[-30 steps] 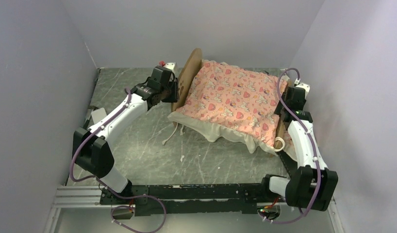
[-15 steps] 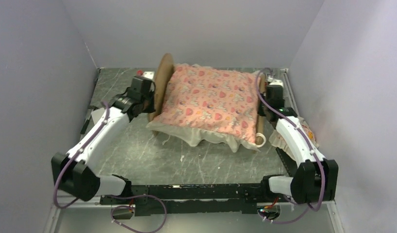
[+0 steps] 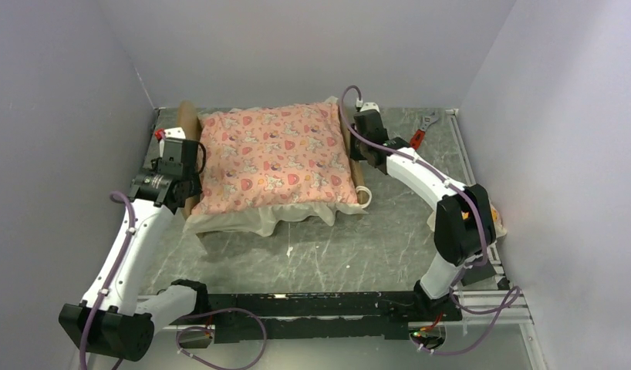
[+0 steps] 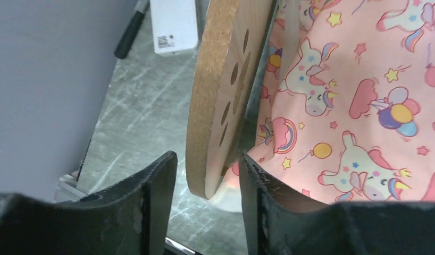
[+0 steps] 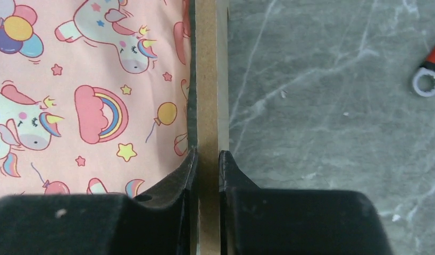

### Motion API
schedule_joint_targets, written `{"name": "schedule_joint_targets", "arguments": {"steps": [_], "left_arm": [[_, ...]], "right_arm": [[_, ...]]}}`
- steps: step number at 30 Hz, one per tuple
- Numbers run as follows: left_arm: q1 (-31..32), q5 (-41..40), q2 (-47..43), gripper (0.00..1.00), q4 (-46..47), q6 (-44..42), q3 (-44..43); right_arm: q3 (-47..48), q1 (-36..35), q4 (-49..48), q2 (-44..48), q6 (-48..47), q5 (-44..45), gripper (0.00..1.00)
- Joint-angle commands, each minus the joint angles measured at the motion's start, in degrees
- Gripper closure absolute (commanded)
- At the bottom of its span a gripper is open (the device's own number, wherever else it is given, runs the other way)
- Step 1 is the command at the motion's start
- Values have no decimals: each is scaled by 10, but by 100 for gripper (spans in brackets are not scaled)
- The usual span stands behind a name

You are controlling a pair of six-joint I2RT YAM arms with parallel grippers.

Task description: Set up the pet bed

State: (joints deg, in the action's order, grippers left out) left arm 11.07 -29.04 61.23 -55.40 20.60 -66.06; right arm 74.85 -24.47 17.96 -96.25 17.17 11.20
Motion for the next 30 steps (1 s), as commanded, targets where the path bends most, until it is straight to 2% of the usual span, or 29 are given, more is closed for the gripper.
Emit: {"name": "schedule_joint_targets", "arguments": {"steps": [1, 5, 8, 11, 18, 21, 26, 30], "left_arm": [[-5, -58, -3, 45, 15, -16, -64], [-4, -3, 10, 36, -16, -42, -130], [-1, 89, 20, 26, -56, -51, -169], [37, 143, 17, 24, -73, -48, -181], [249, 103, 48, 24, -55, 19, -181], [319, 75, 77, 23, -29, 46, -176], [395, 35, 137, 22, 8, 66, -175], [401, 40, 171, 20, 55, 75, -151]], "right_arm": [[56, -8, -38, 16, 44, -23, 78], [13, -8, -27, 95, 5, -11, 54], [-49, -9, -31, 165, -27, -16, 47], [-129, -8, -51, 243, -45, -27, 43], [-282, -8, -68, 381, -40, -73, 41], [-327, -7, -73, 417, -37, -107, 42], [-368, 6, -90, 442, -38, -196, 43], [-388, 45, -115, 446, -38, -244, 44]]}}
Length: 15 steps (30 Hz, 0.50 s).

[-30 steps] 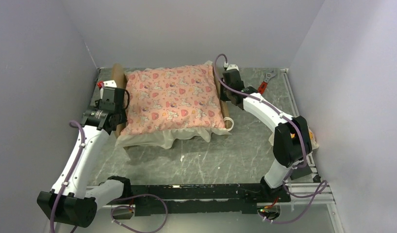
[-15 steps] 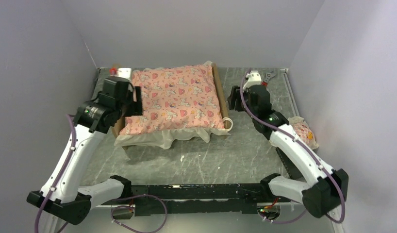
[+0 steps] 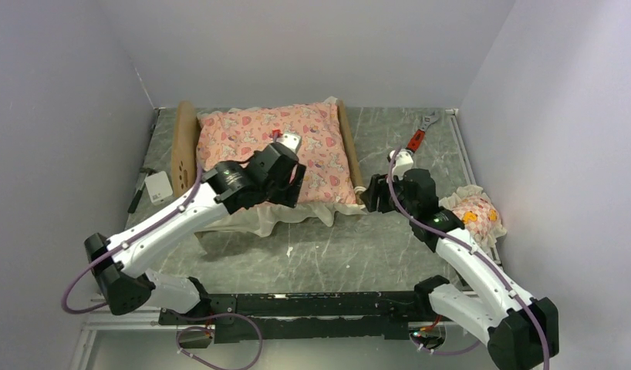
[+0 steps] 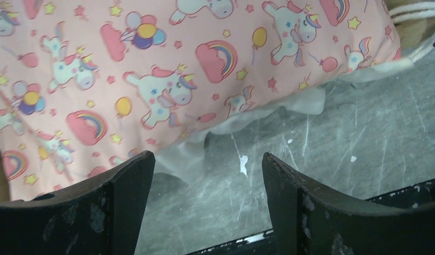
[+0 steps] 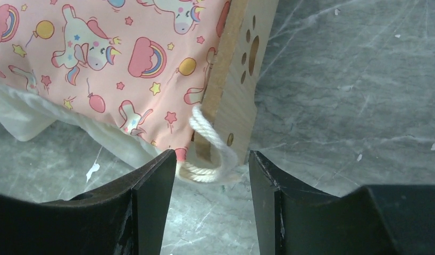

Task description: Set up the pet bed

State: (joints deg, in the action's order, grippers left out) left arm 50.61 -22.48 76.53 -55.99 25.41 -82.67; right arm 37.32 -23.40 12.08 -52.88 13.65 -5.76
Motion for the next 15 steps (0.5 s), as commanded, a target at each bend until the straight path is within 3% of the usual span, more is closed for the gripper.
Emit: {"name": "schedule_joint_targets", "arguments": {"steps": [1, 7, 15], "left_arm": [[5, -25, 25, 20, 73, 32, 24], [0, -61, 55, 20, 85, 63, 65], [-40, -60, 5, 22, 73, 96, 139]], "right_arm": [[-16, 52, -63, 10, -2, -98, 45], [-43, 134, -106, -14, 15, -246, 54], [-66, 142, -161, -46, 30, -284, 61]]}}
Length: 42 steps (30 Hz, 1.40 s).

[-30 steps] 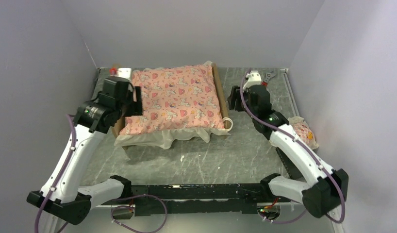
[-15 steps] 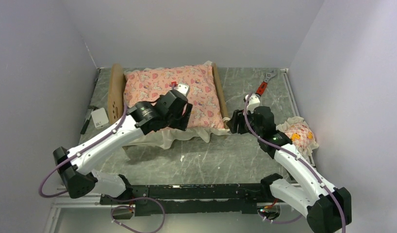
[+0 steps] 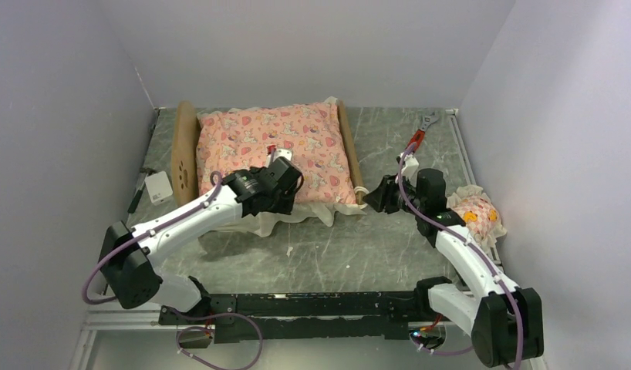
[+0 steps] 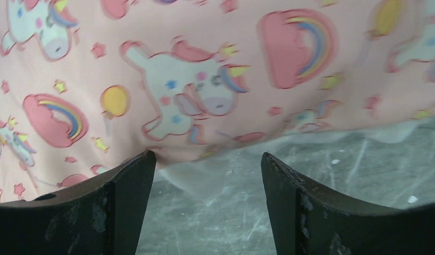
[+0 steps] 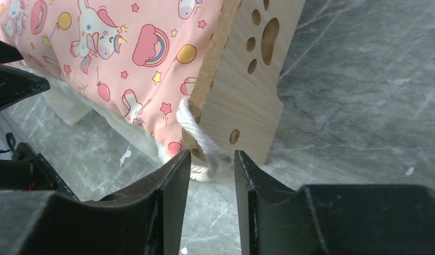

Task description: Set up the pet bed

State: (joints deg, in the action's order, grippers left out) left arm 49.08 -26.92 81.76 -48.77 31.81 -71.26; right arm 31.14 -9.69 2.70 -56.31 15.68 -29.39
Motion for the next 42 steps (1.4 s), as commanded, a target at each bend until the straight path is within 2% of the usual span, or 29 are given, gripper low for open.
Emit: {"name": "schedule_joint_targets", "arguments": {"steps": [1, 4, 7, 14, 18, 21, 25, 28, 29, 32, 34, 38, 42], "left_arm": [[-33, -14, -55, 23, 0, 33, 35], [-54, -5, -72, 23, -1, 36, 62], [-80, 10, -83, 23, 6, 38, 87], [-104, 20, -96, 23, 17, 34, 109], [-113, 24, -100, 23, 24, 28, 114], [-117, 28, -102, 23, 32, 26, 118], [-121, 31, -103, 23, 36, 23, 125], [-125, 26, -107, 23, 34, 21, 131], [-127, 23, -109, 23, 32, 22, 132], [-135, 22, -115, 23, 27, 23, 135], [-139, 25, -124, 23, 17, 22, 129], [-145, 24, -146, 21, -12, 14, 86], [-187, 34, -143, 19, -28, -25, 9]], "right_arm": [[-5, 5, -69, -12, 11, -49, 66], [0, 5, -59, -6, 4, -51, 87], [20, 5, -22, 16, -7, -54, 100], [103, 4, 88, 121, 11, -34, 100], [129, 4, 158, 180, 66, 62, 100], [141, 4, 244, 213, 105, 131, 93], [137, 4, 310, 258, 112, 70, 86], [136, 4, 340, 298, 109, 59, 70], [138, 4, 355, 310, 100, 84, 62], [144, 4, 418, 308, 82, 202, 51], [135, 4, 412, 295, 66, 207, 49], [108, 4, 336, 251, 64, 161, 48], [89, 4, 243, 207, 69, 139, 47]]}}
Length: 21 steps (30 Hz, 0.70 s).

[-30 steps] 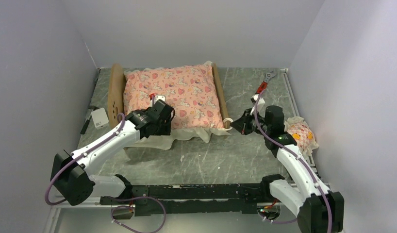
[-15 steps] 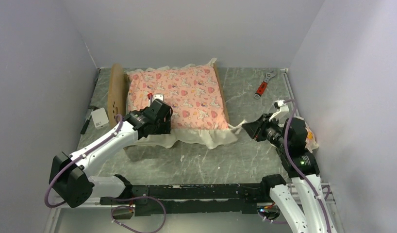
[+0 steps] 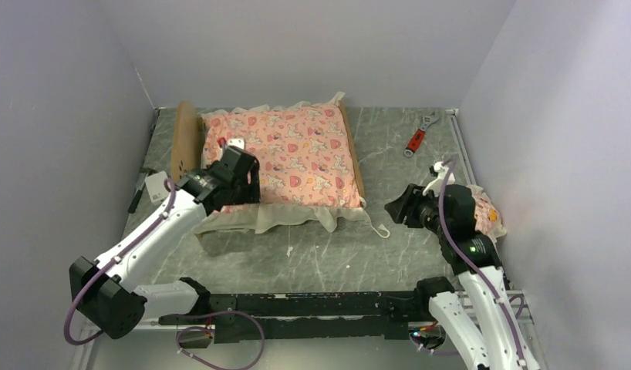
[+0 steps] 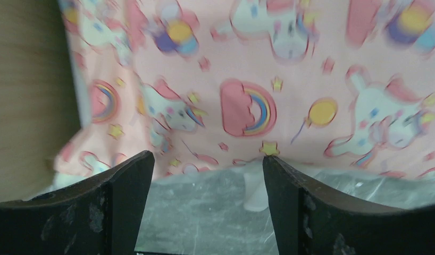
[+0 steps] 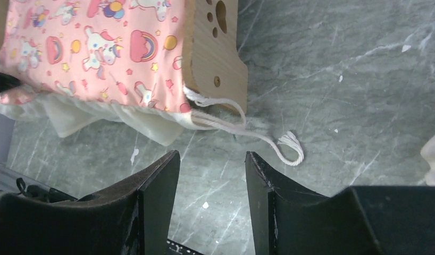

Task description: Set up the pet bed

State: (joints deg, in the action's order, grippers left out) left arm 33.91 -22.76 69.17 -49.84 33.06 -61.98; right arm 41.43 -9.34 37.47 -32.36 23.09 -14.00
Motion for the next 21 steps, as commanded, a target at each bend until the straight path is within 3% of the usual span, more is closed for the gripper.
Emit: {"name": "schedule_joint_targets", "arguments": {"steps": [1, 8, 14, 21], "left_arm": [[-46, -8, -9, 19, -20, -48, -114], [-133, -19, 93, 16, 33, -110, -226], [-200, -39, 228, 20, 109, -141, -305], [-236, -64, 352, 28, 190, -194, -366]], "right_arm": [[-16, 0, -124, -41, -8, -14, 47], [-14, 0, -179, -86, -16, -16, 45], [-44, -5, -218, -74, -7, -45, 45], [-67, -8, -234, -68, -12, -68, 45]]}}
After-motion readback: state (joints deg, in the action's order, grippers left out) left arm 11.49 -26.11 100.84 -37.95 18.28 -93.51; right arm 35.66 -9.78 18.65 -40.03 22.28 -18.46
